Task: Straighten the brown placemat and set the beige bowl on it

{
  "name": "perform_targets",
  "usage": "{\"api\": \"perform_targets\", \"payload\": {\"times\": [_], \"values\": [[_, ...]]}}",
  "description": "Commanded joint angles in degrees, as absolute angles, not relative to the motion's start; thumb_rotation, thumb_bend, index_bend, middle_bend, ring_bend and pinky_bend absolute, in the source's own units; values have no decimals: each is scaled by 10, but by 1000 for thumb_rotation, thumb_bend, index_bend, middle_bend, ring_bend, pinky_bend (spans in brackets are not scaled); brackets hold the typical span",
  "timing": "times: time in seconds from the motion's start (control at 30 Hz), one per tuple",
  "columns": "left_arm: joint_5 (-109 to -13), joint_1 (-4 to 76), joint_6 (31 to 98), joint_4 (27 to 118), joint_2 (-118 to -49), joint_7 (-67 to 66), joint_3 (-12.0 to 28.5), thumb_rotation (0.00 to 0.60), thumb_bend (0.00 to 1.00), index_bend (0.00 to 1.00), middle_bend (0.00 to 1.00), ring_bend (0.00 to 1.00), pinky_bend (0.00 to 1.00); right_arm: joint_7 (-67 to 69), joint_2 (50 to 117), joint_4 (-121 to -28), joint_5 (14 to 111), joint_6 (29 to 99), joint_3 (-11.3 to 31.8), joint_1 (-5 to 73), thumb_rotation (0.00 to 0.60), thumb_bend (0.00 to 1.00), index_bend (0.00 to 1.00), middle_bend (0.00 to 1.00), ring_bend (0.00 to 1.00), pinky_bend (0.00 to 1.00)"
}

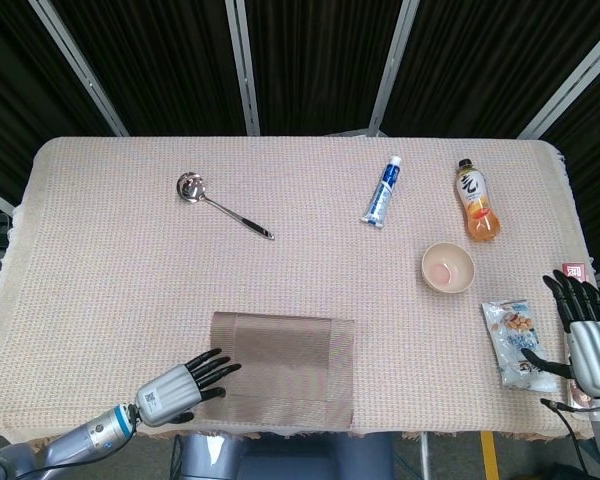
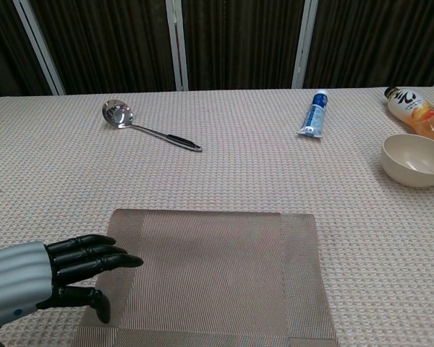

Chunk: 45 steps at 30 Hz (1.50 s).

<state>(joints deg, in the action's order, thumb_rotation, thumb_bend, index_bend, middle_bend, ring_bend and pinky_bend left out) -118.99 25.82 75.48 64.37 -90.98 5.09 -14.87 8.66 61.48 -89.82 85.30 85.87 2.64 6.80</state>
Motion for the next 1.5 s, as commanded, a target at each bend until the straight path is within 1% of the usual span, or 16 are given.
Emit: {"api": "perform_targets", "payload": {"times": [0.03, 0.4, 0.47, 0.53, 0.6, 1.13, 1.43, 1.5], "values": [[-1190, 262, 753, 642, -916, 42, -146, 600, 81, 344, 0, 0, 0, 88, 614, -898, 852, 858, 27, 67, 600, 0, 0, 0, 0, 0], [-1178, 271, 736, 653, -921, 27, -146, 600, 83, 343, 0, 0, 0, 87, 613, -897, 853, 855, 30, 66, 600, 0, 0, 0, 0, 0], [-1176, 270, 735, 654, -922, 27, -147, 600, 107, 343, 0, 0, 0, 86, 613, -898, 854, 855, 30, 65, 600, 0, 0, 0, 0, 0], [-1176, 271, 734, 654, -923, 26, -149, 600, 178, 343, 0, 0, 0, 85, 613, -898, 855, 856, 30, 65, 600, 0, 0, 0, 0, 0], [-1175, 272, 735, 655, -925, 25, -149, 600, 217, 344, 0, 0, 0, 84, 613, -899, 856, 856, 30, 64, 600, 0, 0, 0, 0, 0], [-1164, 285, 727, 673, -926, 19, -152, 600, 236, 345, 0, 0, 0, 86, 611, -900, 857, 853, 34, 62, 600, 0, 0, 0, 0, 0], [-1157, 281, 720, 669, -935, 24, -164, 600, 368, 352, 0, 0, 0, 90, 609, -901, 862, 857, 36, 59, 600, 0, 0, 0, 0, 0], [-1156, 281, 721, 668, -937, 25, -164, 600, 381, 353, 0, 0, 0, 90, 608, -902, 862, 857, 36, 59, 600, 0, 0, 0, 0, 0]]}}
